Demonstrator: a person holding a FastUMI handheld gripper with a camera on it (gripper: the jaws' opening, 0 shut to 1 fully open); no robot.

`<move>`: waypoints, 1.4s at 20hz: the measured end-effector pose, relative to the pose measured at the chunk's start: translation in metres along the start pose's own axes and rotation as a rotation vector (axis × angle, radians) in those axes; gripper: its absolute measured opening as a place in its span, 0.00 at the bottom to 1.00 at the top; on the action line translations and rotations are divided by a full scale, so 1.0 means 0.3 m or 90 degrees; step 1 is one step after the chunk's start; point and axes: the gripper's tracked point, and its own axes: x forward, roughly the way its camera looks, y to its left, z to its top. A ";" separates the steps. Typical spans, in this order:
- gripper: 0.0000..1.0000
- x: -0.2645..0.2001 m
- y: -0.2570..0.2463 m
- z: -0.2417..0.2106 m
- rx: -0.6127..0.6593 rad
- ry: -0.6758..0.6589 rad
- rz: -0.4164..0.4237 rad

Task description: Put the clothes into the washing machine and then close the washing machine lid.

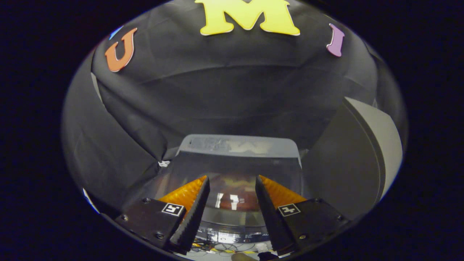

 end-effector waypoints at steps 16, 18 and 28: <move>0.80 -0.285 -0.099 -0.098 0.020 -0.026 0.006; 0.80 -0.409 -0.151 -0.077 0.007 -0.073 -0.001; 0.87 -1.188 -0.411 -0.079 0.002 -0.350 -0.018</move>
